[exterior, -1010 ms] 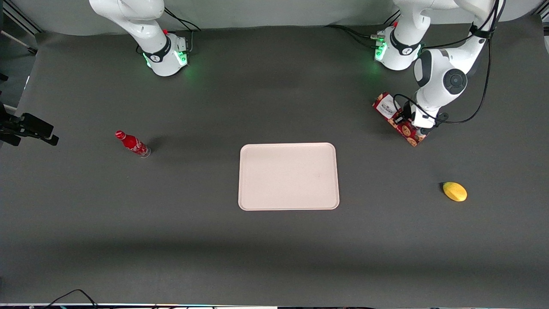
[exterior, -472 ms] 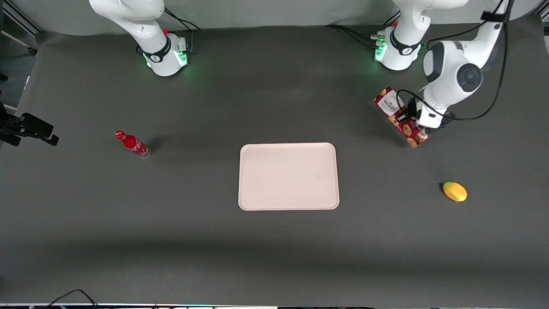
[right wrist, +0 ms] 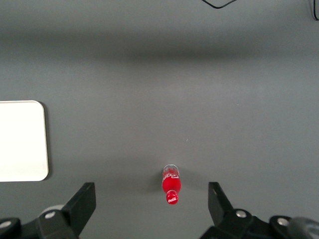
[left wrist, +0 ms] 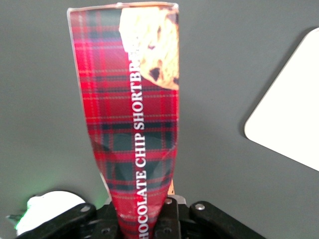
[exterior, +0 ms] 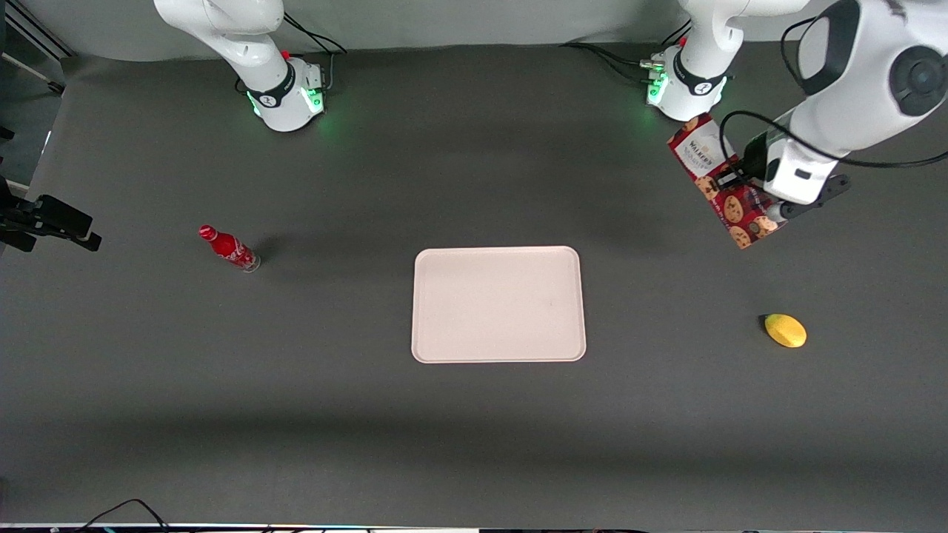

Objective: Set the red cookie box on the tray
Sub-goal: 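Lift the gripped cookie box up off the table, then carry the cookie box with the left gripper over the white tray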

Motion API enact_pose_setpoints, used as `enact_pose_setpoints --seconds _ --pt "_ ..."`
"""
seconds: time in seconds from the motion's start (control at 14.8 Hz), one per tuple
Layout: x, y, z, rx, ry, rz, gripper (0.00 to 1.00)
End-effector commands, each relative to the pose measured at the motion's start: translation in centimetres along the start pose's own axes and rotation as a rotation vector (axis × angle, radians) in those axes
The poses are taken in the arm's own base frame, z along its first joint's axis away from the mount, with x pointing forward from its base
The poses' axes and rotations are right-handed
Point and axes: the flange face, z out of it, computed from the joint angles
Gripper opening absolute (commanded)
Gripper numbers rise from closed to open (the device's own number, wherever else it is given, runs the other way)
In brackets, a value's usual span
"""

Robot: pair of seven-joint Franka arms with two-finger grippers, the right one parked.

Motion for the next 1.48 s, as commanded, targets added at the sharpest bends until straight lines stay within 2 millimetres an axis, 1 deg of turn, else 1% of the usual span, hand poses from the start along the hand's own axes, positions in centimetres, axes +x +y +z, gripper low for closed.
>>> enact_pose_setpoints --seconds 0.0,0.07,0.13,0.27,0.34,0.47,0.54,0.67,0.81,0.94,1.01,1.28,1.41 --pt "0.1 1.3 -5.0 0.02 0.017 0.043 0.0" --pt "0.0 1.5 -5.2 0.018 0.022 0.061 0.0" --pt "-0.3 2.1 -5.5 0.021 0.036 0.098 0.0" --pt "-1.7 4.4 -6.0 0.034 0.072 0.201 0.0" --pt "-2.6 6.2 -5.9 0.04 0.087 0.246 0.0" --pt "-5.6 11.1 -4.5 0.054 0.126 0.354 0.0" --pt "-6.5 13.3 -3.4 0.05 0.14 0.395 0.0" --pt "-7.1 16.3 -1.5 0.033 0.154 0.443 0.0" --pt "-7.6 20.0 1.0 0.011 0.153 0.5 0.0" --pt "-7.4 23.0 3.5 -0.028 0.149 0.527 0.0" --pt "-7.0 24.1 4.7 -0.029 0.16 0.545 0.0" --pt "-2.9 26.1 9.6 0.024 0.161 0.554 0.0" --pt "-0.6 27.2 11.6 0.044 0.163 0.526 0.0"
